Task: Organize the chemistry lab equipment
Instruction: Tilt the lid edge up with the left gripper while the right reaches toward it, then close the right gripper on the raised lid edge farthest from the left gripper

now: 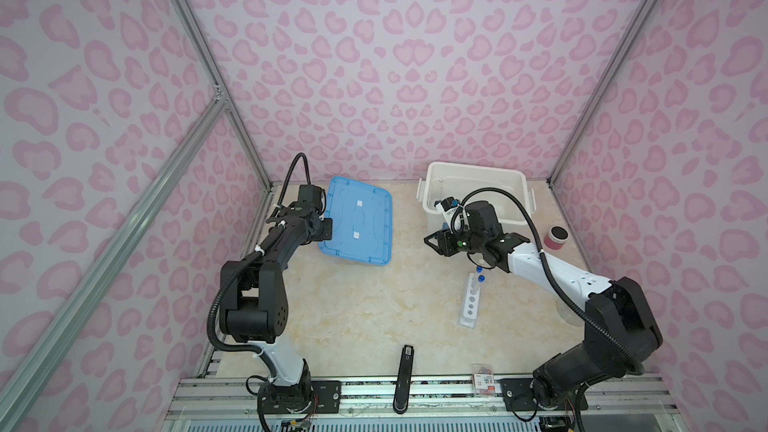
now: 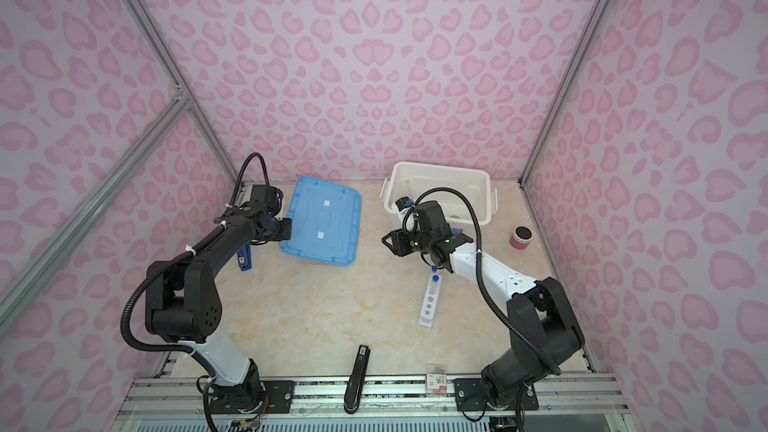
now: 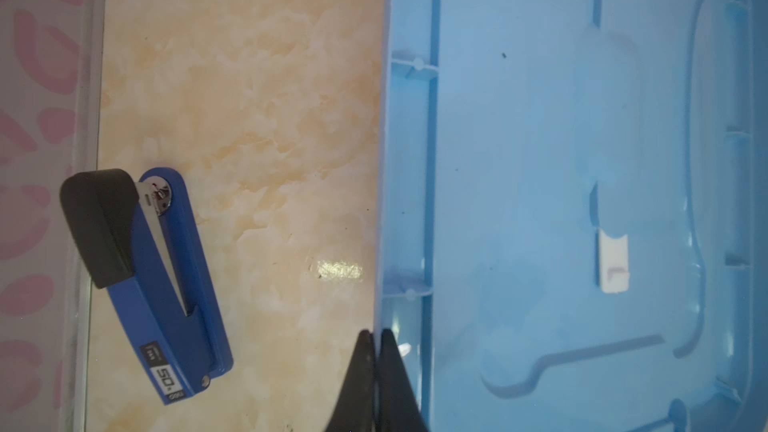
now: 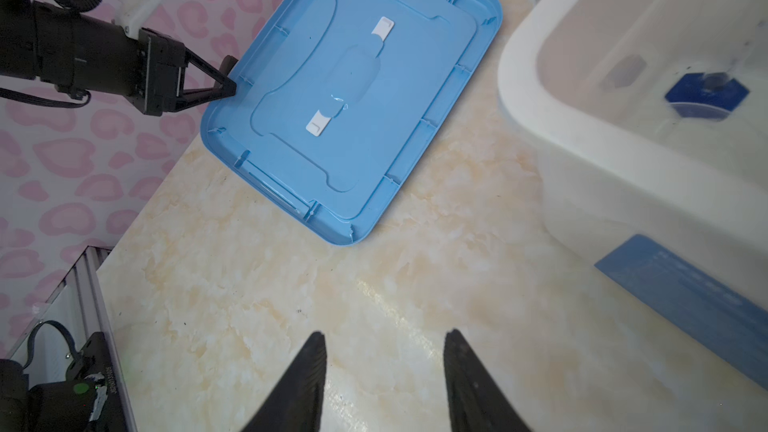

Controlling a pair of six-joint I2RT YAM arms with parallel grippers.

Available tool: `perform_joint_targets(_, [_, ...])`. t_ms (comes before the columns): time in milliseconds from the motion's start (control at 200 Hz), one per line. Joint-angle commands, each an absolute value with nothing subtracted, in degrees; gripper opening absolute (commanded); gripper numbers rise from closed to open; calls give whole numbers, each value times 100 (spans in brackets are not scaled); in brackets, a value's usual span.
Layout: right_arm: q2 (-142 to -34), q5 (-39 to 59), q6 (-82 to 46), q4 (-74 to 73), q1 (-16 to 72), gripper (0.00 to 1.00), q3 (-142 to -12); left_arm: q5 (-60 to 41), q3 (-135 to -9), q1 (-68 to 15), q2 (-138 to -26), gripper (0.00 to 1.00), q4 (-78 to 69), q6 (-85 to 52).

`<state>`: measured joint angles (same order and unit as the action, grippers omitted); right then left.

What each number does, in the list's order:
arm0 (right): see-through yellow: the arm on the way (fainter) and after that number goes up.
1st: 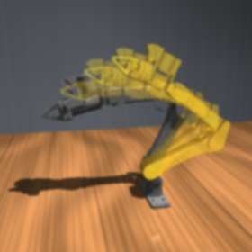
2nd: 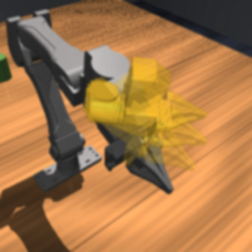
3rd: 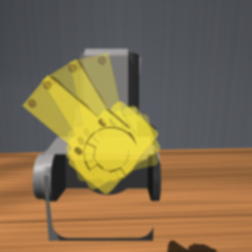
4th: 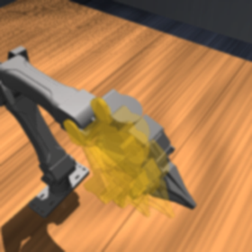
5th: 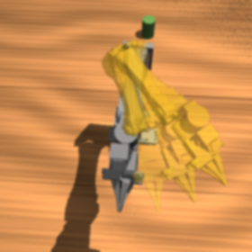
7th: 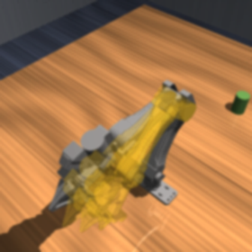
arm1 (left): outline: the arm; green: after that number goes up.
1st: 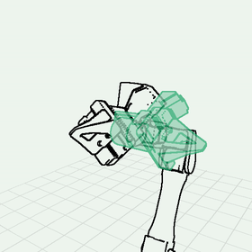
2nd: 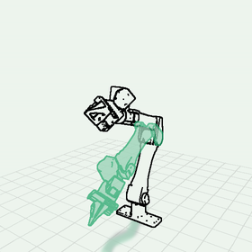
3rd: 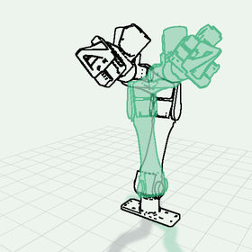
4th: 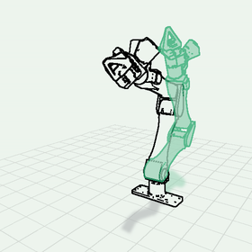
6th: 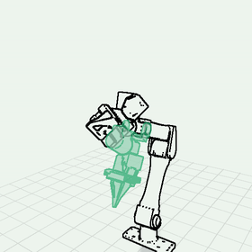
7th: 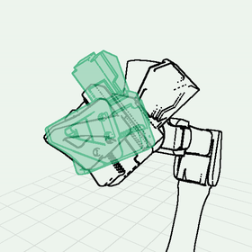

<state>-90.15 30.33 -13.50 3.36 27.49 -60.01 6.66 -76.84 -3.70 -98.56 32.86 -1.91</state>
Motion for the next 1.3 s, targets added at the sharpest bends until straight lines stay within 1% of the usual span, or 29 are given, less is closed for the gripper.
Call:
perform_joint_targets(0, [-9205, 3677, -1651, -393, 2751, 50, -5872, 659, -7873, -369, -9513, 3, 3336, -119])
perform_joint_targets(310, [-9683, 4262, -2069, -1272, 2746, 55, -5843, 669, -8075, -369, -8752, 4, 3653, -18])
perform_joint_targets(410, [-9618, 4390, -2027, -1391, 2743, 61, -5862, 587, -8112, -369, -8517, 4, 3758, -30])
perform_joint_targets(535, [-9639, 4621, -2053, -1544, 2714, 69, -5959, 244, -8156, -369, -8170, 4, 3856, -113])
perform_joint_targets(665, [-9694, 4707, -2199, -1724, 2707, 73, -6081, -10, -8188, -369, -7844, 4, 4036, -124])
perform_joint_targets(845, [-9624, 4847, -2692, -2217, 2744, 73, -6279, -290, -8063, -367, -7408, 4, 4126, -87])
perform_joint_targets(1000, [-9781, 4973, -2873, -2391, 2742, 74, -6460, -678, -8013, -369, -7128, 4, 4047, -166])
perform_joint_targets(1140, [-9903, 5051, -3399, -3022, 2808, 74, -6488, -957, -7880, -369, -6973, 4, 3961, -206])
perform_joint_targets(1295, [-9976, 5027, -3388, -2918, 2879, 74, -6613, -1012, -7813, -369, -6815, 4, 3913, -211])
